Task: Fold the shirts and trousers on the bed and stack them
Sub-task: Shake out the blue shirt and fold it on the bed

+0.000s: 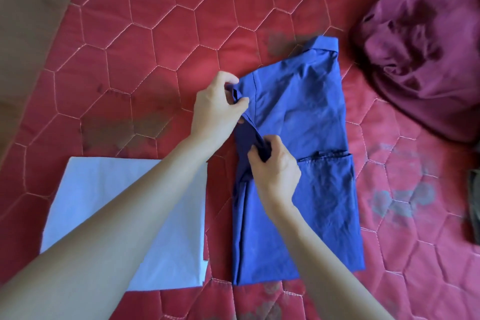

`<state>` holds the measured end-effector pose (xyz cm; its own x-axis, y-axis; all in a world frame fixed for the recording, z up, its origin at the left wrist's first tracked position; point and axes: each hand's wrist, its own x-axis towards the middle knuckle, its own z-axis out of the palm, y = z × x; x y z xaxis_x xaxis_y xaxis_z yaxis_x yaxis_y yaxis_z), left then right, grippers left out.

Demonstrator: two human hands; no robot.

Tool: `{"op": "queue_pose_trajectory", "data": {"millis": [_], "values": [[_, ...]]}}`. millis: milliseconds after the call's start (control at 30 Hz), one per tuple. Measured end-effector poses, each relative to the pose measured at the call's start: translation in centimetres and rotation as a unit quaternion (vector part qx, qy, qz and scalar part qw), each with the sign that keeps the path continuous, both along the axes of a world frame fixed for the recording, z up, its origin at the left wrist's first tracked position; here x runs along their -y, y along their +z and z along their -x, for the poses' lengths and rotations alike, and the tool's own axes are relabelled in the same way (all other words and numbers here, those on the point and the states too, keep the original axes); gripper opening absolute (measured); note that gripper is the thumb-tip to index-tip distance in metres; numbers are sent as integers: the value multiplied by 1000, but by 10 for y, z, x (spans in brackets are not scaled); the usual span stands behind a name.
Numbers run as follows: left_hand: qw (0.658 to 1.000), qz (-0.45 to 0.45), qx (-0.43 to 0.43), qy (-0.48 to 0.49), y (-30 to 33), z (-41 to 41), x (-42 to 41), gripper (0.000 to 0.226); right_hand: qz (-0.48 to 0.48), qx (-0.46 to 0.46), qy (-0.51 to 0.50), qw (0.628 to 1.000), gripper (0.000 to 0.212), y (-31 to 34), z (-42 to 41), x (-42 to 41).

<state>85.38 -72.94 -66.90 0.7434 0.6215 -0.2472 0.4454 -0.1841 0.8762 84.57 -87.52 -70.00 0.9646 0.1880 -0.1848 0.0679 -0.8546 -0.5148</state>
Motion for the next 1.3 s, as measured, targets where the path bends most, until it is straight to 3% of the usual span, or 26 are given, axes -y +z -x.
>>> {"op": "queue_pose_trajectory", "data": {"millis": [133, 267, 433, 533, 667, 767, 933, 1033, 1167, 1300], "values": [[988, -76, -24, -136, -9, -34, 29, 34, -4, -54, -78, 995, 23, -4, -10, 23], [937, -150, -94, -300, -36, -42, 49, 44, 25, -86, -81, 993, 33, -16, -10, 38], [872, -330, -68, -356, -55, -8, 54, 55, -9, -84, -96, 992, 35, -25, -6, 46], [880, -329, -101, -327, -54, 20, 60, 71, -24, -88, -92, 992, 39, -25, -11, 48], [921, -290, -126, -229, -54, 46, 68, 76, -44, -44, -52, 997, 55, -20, -36, 45], [954, -234, -117, -148, -55, 46, 68, 70, -10, 49, 90, 995, 63, -19, -68, 36], [953, -233, -88, -173, -56, 34, 57, 72, 66, 27, 259, 963, 67, -27, -122, -5], [954, -221, -121, -162, -59, 30, 56, 80, 100, 16, 298, 949, 58, -29, -145, -33], [950, -216, -151, -169, -65, 33, 59, 82, 19, -73, 295, 953, 34, -27, -164, -60], [956, -208, -126, -164, -66, 42, 58, 71, -37, -92, 321, 942, 17, -28, -164, -79]]}}
